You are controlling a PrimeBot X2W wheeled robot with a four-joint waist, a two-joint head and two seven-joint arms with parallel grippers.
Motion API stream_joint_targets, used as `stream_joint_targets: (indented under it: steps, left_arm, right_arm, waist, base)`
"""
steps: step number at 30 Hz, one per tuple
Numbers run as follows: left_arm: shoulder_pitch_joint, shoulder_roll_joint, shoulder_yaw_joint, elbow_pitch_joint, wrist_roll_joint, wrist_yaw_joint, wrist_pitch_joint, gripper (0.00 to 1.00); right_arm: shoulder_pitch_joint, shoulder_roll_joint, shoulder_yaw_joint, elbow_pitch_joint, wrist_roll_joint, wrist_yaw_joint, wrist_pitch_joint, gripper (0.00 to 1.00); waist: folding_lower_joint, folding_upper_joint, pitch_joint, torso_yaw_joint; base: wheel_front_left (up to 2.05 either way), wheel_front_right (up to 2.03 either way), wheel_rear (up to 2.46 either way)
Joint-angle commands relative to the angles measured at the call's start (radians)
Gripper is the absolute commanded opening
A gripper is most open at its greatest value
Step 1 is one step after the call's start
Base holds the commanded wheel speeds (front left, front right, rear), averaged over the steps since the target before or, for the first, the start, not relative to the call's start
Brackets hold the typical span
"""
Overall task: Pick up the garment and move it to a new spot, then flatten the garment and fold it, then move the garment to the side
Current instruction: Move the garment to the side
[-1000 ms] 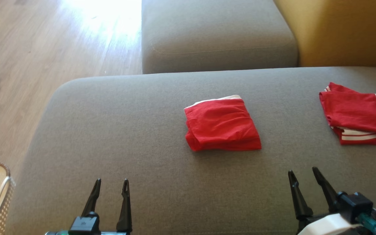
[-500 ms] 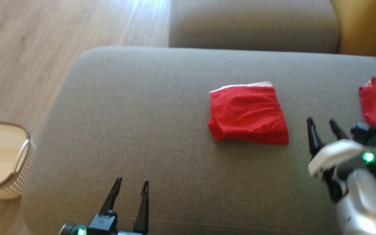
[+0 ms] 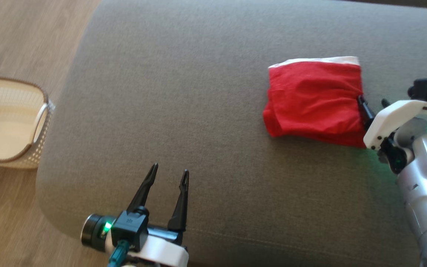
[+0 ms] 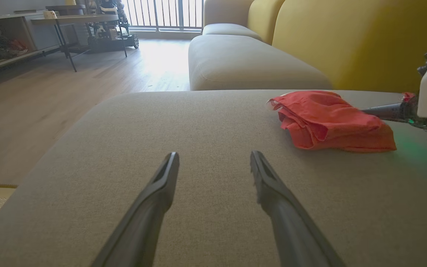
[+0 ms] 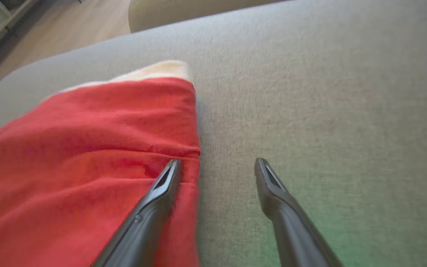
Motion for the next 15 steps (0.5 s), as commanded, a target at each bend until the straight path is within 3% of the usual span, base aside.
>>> stream_joint_targets:
  steps: [1,6,7,8,9,15]
  left_arm:
    - [-0.04,-0.007,0.019,-0.03,-0.008,0.011,-0.005,1.0]
    - [-0.061,-0.008,0.004,-0.016,-0.023,0.029,-0.005,1.0]
    - [-0.063,-0.008,0.003,-0.014,-0.022,0.029,-0.005,1.0]
    - [-0.066,-0.008,0.002,-0.012,-0.02,0.028,-0.005,1.0]
    - [-0.068,-0.008,0.002,-0.01,-0.018,0.028,-0.005,1.0]
    - [-0.068,-0.008,0.016,-0.009,-0.005,0.029,-0.005,1.0]
  right_arm:
    - [-0.033,0.0,0.032,-0.012,0.007,0.0,0.008,1.0]
    - [-0.038,0.02,0.096,0.013,0.056,0.0,0.006,1.0]
    - [-0.036,0.023,0.107,0.019,0.067,0.0,0.009,0.8]
    - [-0.034,0.025,0.12,0.025,0.077,0.0,0.013,0.34]
    - [-0.032,0.025,0.133,0.03,0.085,0.0,0.015,0.0]
    - [-0.031,0.003,0.191,0.052,0.121,0.0,-0.017,0.0]
  waist:
    - [0.0,0.0,0.022,0.02]
    - [0.0,0.0,0.022,0.013]
    - [0.0,0.0,0.018,0.011]
    - [0.0,0.0,0.016,0.009]
    - [0.0,0.0,0.013,0.007]
    - [0.0,0.0,-0.009,-0.016]
  base:
    - [0.0,0.0,0.0]
    - [0.0,0.0,0.0]
    - [0.0,0.0,0.0]
    - [0.0,0.0,0.0]
    - [0.0,0.0,0.0]
    - [0.0,0.0,0.0]
